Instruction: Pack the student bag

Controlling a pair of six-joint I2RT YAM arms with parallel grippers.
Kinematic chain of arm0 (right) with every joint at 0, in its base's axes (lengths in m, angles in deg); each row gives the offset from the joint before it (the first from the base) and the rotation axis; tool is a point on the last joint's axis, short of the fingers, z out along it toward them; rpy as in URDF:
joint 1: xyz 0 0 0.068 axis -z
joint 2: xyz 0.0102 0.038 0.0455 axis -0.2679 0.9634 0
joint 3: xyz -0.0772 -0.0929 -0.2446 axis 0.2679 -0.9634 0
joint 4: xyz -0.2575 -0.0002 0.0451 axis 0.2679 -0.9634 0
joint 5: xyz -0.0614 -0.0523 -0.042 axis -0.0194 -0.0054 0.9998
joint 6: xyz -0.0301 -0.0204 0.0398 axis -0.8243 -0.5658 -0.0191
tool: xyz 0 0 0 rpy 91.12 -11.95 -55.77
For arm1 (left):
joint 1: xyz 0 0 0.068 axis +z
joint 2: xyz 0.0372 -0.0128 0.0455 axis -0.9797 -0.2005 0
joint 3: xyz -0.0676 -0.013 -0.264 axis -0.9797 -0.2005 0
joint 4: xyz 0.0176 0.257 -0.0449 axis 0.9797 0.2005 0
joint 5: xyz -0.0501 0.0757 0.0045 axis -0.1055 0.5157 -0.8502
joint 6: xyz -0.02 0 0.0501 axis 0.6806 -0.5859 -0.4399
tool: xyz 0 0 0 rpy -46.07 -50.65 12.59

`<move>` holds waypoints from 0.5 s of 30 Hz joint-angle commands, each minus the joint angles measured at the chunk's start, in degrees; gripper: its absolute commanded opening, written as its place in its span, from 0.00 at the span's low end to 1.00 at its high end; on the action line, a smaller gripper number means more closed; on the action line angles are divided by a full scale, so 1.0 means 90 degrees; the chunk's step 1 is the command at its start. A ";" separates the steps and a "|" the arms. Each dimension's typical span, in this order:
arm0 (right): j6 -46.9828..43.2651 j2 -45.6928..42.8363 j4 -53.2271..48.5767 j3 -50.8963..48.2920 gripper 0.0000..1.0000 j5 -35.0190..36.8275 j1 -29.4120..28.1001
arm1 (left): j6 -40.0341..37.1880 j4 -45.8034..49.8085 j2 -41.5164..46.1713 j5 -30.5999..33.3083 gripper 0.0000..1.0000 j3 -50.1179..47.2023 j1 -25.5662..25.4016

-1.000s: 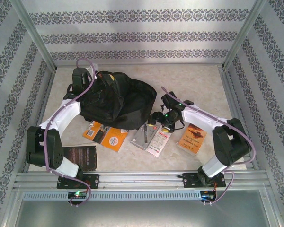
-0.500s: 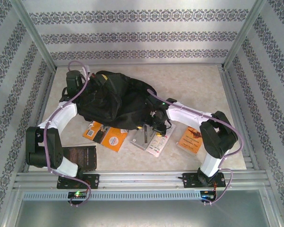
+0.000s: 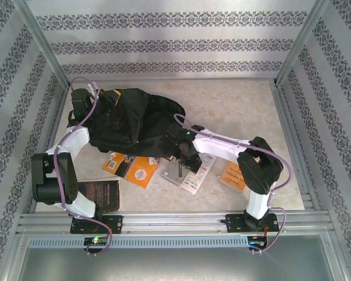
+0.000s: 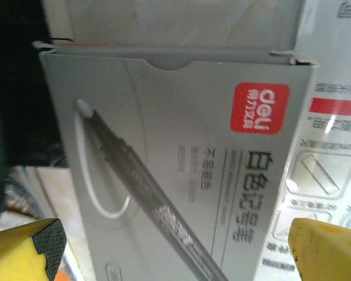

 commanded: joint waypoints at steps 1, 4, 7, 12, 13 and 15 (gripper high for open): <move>0.0281 0.0235 0.0194 0.0079 0.98 0.0212 -0.0058 | 0.0125 -0.0538 -0.0060 -0.0097 0.00 -0.0043 0.0094; 0.0190 0.0340 0.0294 0.0123 0.98 0.0249 -0.0055 | 0.0122 -0.0546 -0.0061 -0.0125 0.00 -0.0030 0.0094; 0.0129 0.0525 0.0314 0.0204 0.98 0.0214 -0.0048 | 0.0148 -0.0573 -0.0080 -0.0140 0.00 -0.0030 0.0084; 0.0133 0.0557 0.0423 0.0127 0.93 0.0209 -0.0015 | 0.0118 -0.0554 -0.0141 -0.0186 0.00 -0.0005 0.0023; 0.0128 0.0521 0.0404 0.0127 0.90 0.0271 -0.0019 | 0.0118 -0.0537 -0.0164 -0.0211 0.00 0.0018 0.0004; 0.0128 0.0410 0.0383 0.0101 0.84 0.0383 -0.0016 | 0.0100 -0.0512 -0.0200 -0.0242 0.00 0.0040 -0.0041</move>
